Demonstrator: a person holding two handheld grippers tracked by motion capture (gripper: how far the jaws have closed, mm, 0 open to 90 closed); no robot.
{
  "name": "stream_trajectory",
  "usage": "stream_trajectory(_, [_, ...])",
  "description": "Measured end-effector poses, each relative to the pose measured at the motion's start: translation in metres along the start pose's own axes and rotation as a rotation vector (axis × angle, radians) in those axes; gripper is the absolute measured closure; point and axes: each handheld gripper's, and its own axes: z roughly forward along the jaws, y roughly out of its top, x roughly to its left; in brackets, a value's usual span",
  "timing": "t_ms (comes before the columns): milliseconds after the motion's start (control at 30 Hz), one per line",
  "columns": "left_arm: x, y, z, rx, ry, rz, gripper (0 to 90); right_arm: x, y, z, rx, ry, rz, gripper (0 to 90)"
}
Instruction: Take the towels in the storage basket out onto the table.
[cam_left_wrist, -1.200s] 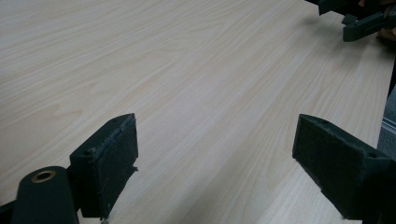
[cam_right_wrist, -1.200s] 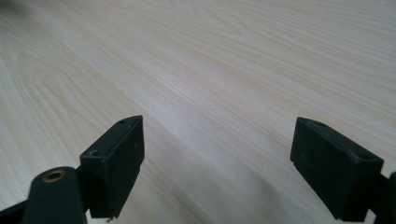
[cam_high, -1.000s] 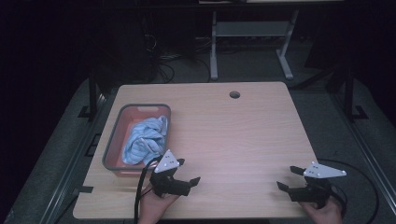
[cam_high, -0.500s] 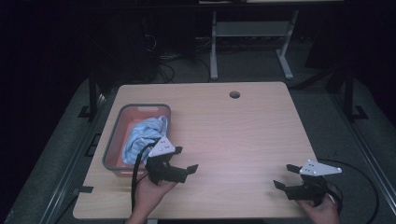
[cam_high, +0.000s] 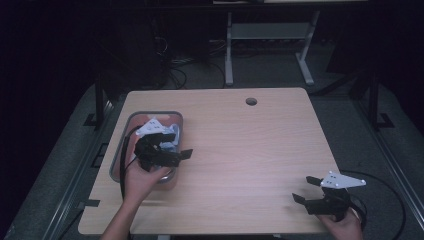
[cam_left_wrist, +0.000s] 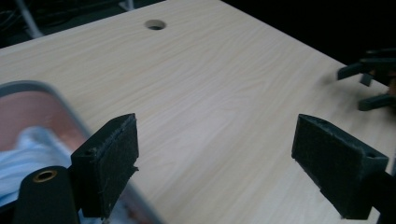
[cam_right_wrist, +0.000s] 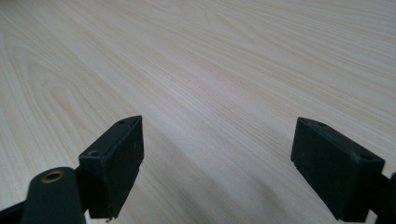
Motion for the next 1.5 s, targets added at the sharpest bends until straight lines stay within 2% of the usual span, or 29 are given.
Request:
stream_trajectory(167, [0.024,0.002,-0.014,0.015,0.051,-0.036,14.1,0.000,0.000,0.000,-0.003,-0.001,-0.001,16.5])
stream_trajectory(333, [0.048,-0.008,-0.021,0.057,0.104,-0.082,14.1,0.001,0.003,0.003,0.003,0.007,-0.011,16.5])
stream_trajectory(600, [0.073,-0.021,-0.024,0.120,0.181,-0.180,14.2,0.004,0.005,0.008,0.014,0.018,-0.027,16.5])
stream_trajectory(767, [0.082,-0.024,-0.021,0.158,0.214,-0.217,14.2,0.006,0.007,0.011,0.025,0.023,-0.034,16.5])
stream_trajectory(933, [0.087,-0.025,-0.011,0.200,0.224,-0.245,14.2,0.007,0.006,0.010,0.025,0.028,-0.041,16.5])
stream_trajectory(1067, [0.091,-0.027,-0.003,0.258,0.251,-0.252,14.6,0.006,0.004,0.008,0.022,0.026,-0.038,16.6])
stream_trajectory(1167, [0.096,-0.029,0.002,0.294,0.257,-0.277,14.6,0.007,0.004,0.008,0.024,0.027,-0.033,16.6])
stream_trajectory(1300, [0.097,-0.030,0.008,0.325,0.263,-0.280,15.5,0.008,0.005,0.009,0.028,0.031,-0.036,16.6])
stream_trajectory(1500, [0.096,-0.031,0.019,0.395,0.282,-0.263,20.1,0.009,0.006,0.010,0.030,0.040,-0.044,16.6])
